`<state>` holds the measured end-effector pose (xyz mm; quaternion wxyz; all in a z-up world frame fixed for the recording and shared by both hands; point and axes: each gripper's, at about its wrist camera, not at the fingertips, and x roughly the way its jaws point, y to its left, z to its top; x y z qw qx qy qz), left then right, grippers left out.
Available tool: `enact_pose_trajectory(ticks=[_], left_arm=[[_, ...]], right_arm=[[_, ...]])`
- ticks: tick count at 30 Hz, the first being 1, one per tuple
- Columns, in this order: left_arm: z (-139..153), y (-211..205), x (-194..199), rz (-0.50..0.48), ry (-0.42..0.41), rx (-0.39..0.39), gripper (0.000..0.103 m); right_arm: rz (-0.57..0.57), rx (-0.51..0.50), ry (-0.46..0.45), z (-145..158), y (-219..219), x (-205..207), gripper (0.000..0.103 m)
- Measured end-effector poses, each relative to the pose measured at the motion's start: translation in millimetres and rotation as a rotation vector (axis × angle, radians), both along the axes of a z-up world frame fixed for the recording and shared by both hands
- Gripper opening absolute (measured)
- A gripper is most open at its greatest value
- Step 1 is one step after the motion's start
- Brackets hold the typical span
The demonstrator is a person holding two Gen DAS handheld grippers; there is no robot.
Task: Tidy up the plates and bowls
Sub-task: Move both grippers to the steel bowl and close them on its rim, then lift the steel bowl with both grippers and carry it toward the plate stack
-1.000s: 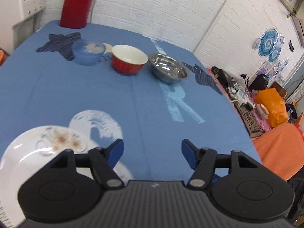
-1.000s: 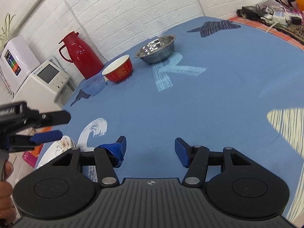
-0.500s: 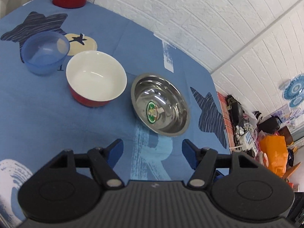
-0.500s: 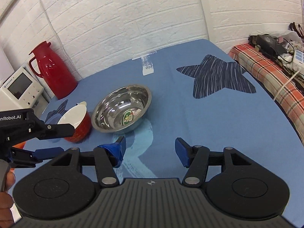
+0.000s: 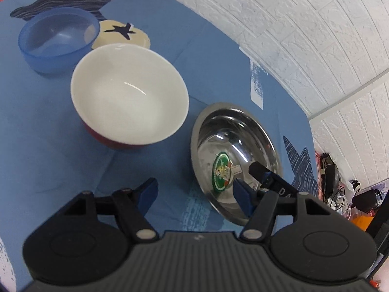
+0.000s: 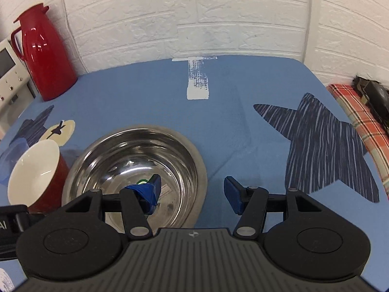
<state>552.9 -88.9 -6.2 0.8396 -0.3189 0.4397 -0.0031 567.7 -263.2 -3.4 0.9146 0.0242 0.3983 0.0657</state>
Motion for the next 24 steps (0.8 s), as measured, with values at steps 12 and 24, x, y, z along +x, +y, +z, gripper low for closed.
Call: enact_pose_trajectory(ticks=[12, 24], left_arm=[[-7, -3, 18, -0.116, 0.014, 0.061, 0.015], [17, 3, -77, -0.267, -0.032, 0.123, 0.009]], right_arm=[[0.056, -0.020, 0.018, -10, 13, 5, 0.027], [0.077, 0.028, 0.000, 11, 23, -99, 0.028]])
